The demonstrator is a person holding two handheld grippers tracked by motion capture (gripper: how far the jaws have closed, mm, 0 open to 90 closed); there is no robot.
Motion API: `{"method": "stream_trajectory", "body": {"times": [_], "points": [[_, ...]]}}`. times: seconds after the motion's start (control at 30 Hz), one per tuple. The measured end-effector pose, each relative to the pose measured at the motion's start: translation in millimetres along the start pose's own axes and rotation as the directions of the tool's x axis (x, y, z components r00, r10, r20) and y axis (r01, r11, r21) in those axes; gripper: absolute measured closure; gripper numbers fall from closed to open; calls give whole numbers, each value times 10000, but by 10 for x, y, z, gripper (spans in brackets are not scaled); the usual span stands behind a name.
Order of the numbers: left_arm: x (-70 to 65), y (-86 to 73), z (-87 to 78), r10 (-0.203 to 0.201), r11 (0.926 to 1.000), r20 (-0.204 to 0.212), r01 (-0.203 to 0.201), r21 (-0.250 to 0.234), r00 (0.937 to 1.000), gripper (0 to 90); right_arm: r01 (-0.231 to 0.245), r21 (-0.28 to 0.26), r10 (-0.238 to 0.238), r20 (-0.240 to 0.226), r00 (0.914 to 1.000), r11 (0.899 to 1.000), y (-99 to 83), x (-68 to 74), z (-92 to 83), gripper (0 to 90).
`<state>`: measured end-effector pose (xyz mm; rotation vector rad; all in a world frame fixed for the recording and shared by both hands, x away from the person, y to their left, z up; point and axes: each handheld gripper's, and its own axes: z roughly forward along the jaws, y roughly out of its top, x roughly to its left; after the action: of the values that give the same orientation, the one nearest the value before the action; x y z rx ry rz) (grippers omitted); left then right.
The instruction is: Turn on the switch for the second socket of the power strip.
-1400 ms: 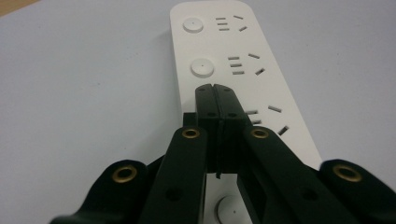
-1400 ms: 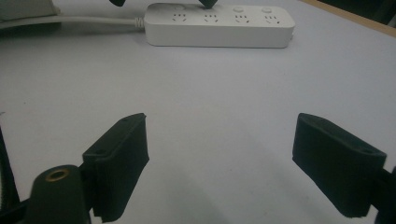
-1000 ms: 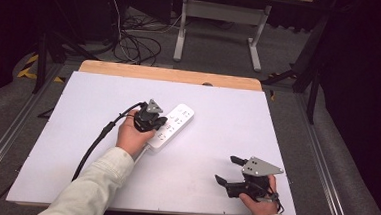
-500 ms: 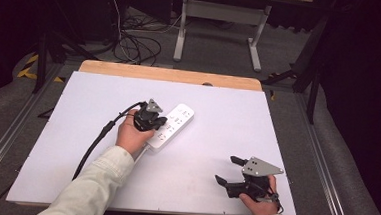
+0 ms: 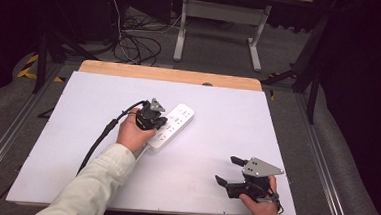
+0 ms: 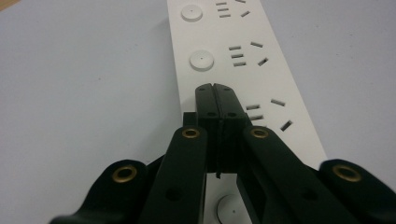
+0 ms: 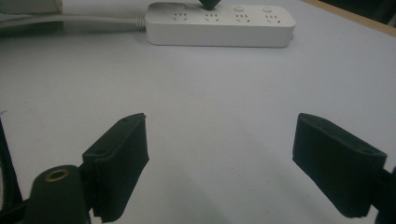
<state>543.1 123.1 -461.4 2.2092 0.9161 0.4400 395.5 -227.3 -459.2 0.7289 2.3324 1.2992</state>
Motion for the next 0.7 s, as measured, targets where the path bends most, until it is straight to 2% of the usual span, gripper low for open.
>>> {"method": "stream_trajectory", "body": {"times": [0.1,0.2,0.33,0.37,0.53,0.7], "points": [[3,-8,1,-72,10000,111,73,-50,9999,900,-1,0,1,-2,10000,10000,-1,1,-1,188],[-19,-1,-4,30,10000,-24,-30,-21,10000,900,-3,-1,3,14,10000,10000,-2,-1,-5,187],[-31,11,-27,-11,9996,147,15,-285,9999,899,-6,2,6,17,10000,10000,-1,-3,-2,187],[-33,19,-44,-235,9992,315,244,-305,9992,898,-9,-5,9,22,10000,10000,-1,-3,-3,187],[-65,39,-96,-66,9985,225,78,-542,9997,858,-28,-11,28,22,10000,10000,-2,-4,-4,186],[-58,76,-214,-293,9949,302,321,-954,9991,835,-16,-28,17,16,10000,10000,-3,-7,-5,186]]}}
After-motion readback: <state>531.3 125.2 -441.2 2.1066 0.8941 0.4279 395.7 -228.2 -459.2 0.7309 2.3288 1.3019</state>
